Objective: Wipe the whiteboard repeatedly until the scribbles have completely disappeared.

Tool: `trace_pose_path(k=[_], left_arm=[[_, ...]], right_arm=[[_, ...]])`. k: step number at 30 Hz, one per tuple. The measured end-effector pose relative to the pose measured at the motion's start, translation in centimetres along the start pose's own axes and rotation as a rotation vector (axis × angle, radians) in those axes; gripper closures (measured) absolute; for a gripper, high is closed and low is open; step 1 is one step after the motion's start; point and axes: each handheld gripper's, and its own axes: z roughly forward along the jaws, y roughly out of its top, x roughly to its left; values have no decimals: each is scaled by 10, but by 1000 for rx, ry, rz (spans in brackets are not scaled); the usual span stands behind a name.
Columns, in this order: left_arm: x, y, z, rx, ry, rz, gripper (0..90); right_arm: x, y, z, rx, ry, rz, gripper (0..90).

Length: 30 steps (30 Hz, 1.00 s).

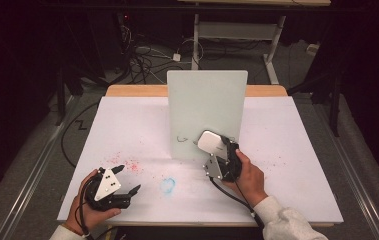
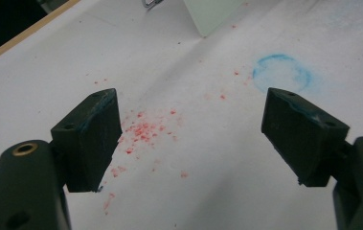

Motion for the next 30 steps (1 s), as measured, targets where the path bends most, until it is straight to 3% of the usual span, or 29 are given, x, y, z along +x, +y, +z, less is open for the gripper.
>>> trace_pose_path(k=[4,8,16,25,28,30], left_arm=[[0,0,0,0,0,-1,205],[-1,1,2,6,-1,2,205],[-1,1,2,3,-3,-1,205],[0,0,2,-1,-7,-6,205],[0,0,2,-2,-10,-6,205],[0,-1,2,-1,-12,-6,205]], right_arm=[[0,-7,-1,1,-10,-7,311],[7,-1,1,-12,-11,-19,310],[25,29,7,-56,13,-68,311],[48,70,17,-104,11,-135,310],[52,78,18,-107,2,-137,310],[58,82,20,-110,-14,-163,310]])
